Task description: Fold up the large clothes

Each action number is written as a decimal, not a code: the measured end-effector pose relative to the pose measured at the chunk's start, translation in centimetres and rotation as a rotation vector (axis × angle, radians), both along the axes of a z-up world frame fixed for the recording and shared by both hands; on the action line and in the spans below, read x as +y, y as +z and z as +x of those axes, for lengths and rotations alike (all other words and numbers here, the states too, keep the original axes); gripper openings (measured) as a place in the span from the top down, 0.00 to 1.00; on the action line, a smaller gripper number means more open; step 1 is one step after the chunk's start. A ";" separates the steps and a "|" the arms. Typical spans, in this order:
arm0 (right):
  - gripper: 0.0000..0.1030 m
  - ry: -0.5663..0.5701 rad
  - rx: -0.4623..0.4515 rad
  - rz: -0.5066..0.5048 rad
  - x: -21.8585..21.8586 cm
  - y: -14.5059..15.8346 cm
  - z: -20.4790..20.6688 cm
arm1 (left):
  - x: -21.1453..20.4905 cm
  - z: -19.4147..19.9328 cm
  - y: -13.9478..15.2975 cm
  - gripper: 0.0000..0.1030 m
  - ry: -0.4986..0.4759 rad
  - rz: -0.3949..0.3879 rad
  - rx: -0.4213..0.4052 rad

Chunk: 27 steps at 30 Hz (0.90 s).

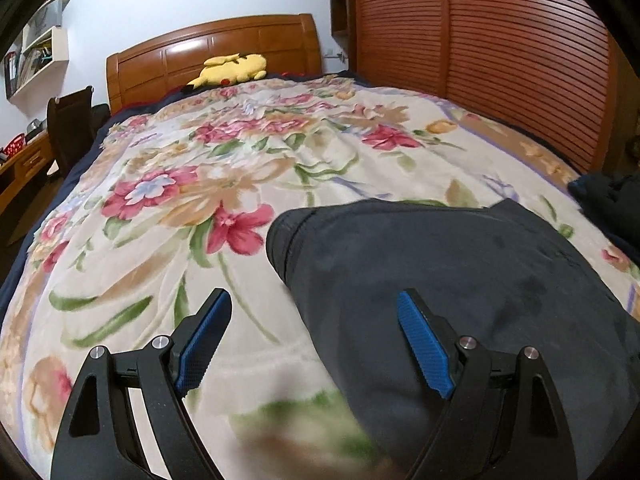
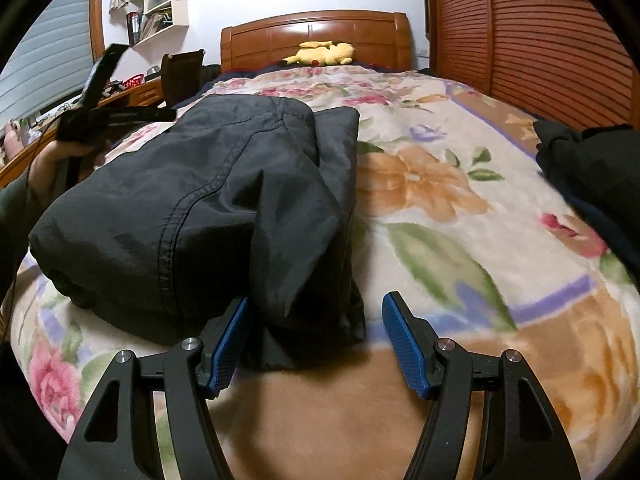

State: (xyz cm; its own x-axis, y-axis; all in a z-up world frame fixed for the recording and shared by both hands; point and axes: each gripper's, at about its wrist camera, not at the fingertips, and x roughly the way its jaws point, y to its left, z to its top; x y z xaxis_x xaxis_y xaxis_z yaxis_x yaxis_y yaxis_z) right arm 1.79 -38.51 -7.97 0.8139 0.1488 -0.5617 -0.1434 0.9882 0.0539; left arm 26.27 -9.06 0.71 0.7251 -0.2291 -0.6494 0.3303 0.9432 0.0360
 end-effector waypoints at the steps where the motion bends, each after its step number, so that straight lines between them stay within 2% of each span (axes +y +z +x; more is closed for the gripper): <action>1: 0.34 -0.003 -0.004 -0.009 0.2 0.0 0.0 | -0.1 0.6 -0.2 0.17 0.006 -0.001 0.007; 7: 0.34 -0.010 -0.033 -0.058 1.1 -0.5 -0.2 | 0.3 3.5 -1.4 0.17 0.025 -0.046 0.052; 15: 0.34 0.005 -0.018 -0.010 0.5 -0.7 0.3 | 0.6 5.8 -2.8 0.17 0.042 -0.086 0.107; 27: 0.34 0.015 0.001 0.010 0.5 -0.9 1.1 | 0.5 7.0 -4.8 0.16 0.060 -0.121 0.190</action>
